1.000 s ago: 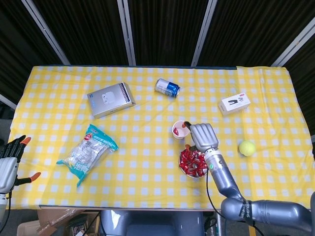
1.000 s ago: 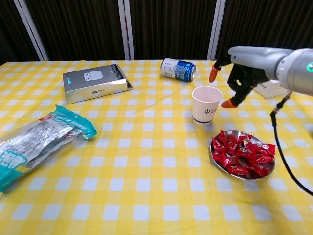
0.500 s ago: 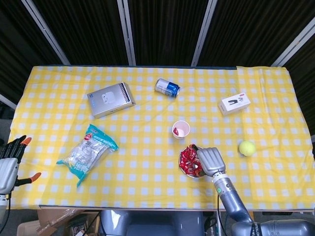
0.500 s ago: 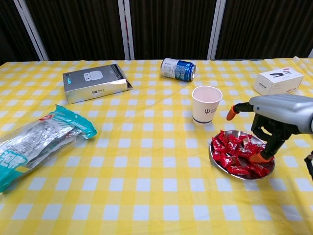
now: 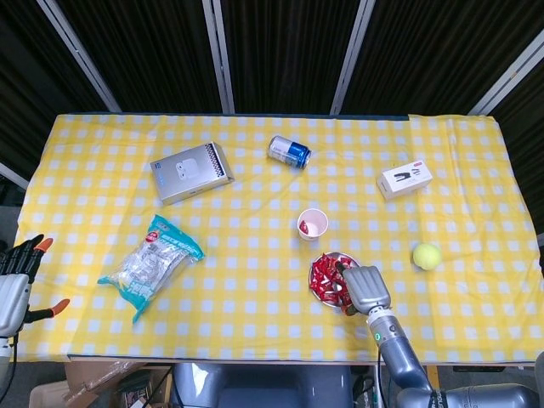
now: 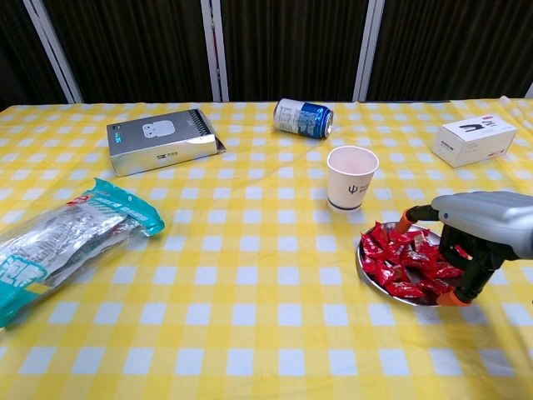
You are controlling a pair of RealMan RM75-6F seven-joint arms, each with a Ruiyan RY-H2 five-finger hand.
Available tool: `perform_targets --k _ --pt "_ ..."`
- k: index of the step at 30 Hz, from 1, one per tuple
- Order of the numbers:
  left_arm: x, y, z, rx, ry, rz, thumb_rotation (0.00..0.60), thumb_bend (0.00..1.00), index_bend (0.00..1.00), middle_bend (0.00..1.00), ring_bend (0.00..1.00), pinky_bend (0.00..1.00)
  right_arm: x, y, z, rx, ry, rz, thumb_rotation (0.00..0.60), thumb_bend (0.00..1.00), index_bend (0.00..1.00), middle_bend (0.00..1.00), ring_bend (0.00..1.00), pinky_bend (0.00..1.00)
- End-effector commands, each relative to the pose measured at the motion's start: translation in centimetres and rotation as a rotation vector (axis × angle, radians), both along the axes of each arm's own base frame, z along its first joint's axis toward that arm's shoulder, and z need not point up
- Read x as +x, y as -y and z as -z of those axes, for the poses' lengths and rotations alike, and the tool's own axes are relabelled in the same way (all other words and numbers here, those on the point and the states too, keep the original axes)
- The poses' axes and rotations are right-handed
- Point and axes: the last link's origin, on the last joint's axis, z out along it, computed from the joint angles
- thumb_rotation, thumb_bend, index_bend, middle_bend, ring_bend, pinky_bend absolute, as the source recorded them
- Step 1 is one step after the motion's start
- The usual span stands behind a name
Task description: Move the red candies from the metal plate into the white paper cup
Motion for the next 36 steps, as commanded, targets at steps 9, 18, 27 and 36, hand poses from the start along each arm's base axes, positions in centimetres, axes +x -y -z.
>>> perform_targets --k 9,18,27,36 --pt "0.0 0.0 0.1 0.0 -0.002 0.0 0.6 0.04 0.0 0.0 0.0 0.0 -1.3 0.9 0.9 0.003 0.019 0.05 0.6 0.24 0.22 0.83 0.86 0.96" --pt "0.1 -0.1 0.1 -0.001 -0.001 -0.002 0.6 0.04 0.0 0.0 0.0 0.0 -1.7 1.4 1.5 0.003 0.016 0.061 0.6 0.24 0.3 0.83 0.86 0.96" --pt "0.1 -0.1 0.1 -0.002 -0.001 -0.001 0.6 0.04 0.0 0.0 0.0 0.0 -1.1 2.0 2.2 -0.014 0.046 0.05 0.6 0.47 0.54 0.83 0.86 0.96" --pt "0.0 -0.1 0.1 -0.003 0.001 -0.005 0.6 0.04 0.0 0.0 0.0 0.0 -0.2 2.8 2.8 -0.035 0.083 0.031 0.6 0.63 0.63 0.83 0.86 0.96"
